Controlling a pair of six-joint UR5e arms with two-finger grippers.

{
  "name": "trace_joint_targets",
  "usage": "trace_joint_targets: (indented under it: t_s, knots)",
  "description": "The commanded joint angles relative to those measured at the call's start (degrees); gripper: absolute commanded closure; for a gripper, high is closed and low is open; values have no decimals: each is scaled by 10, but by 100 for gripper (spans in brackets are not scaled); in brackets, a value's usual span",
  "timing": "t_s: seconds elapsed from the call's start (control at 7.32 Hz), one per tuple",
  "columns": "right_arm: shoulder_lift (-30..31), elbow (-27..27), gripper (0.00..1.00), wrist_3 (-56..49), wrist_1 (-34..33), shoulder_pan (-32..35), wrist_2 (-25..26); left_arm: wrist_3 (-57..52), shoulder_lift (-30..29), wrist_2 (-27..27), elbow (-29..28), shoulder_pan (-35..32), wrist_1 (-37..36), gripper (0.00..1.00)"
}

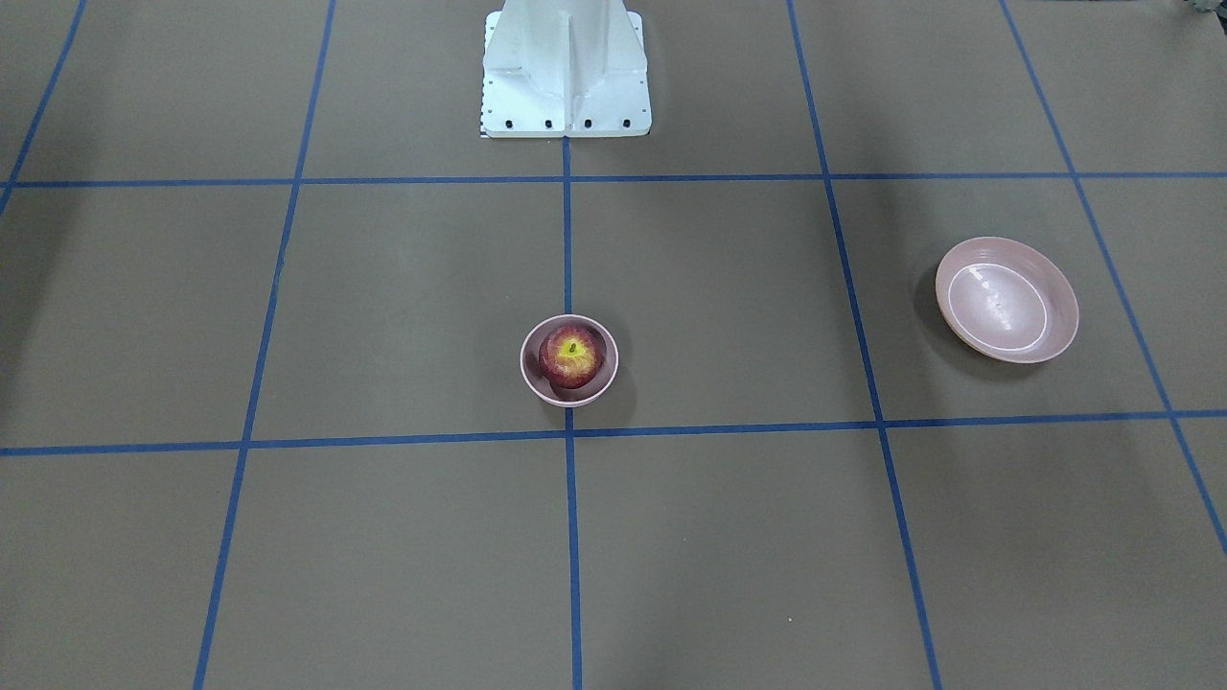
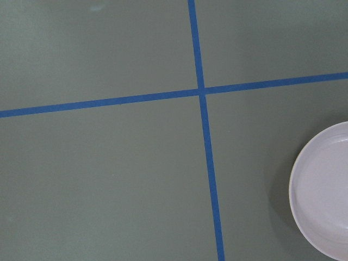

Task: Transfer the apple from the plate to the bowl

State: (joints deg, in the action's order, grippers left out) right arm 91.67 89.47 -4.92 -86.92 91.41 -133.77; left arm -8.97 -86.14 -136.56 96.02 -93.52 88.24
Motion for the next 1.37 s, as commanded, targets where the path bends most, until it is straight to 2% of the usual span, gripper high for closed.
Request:
trace_joint_targets:
  t_s: [0.0,1.23]
  knots:
    - [0,0,0,0,0,0,0,0,1,0,1,0,0,2]
    - [-1,0,0,18,3,-3,-3,0,1,1,1,0,0,2]
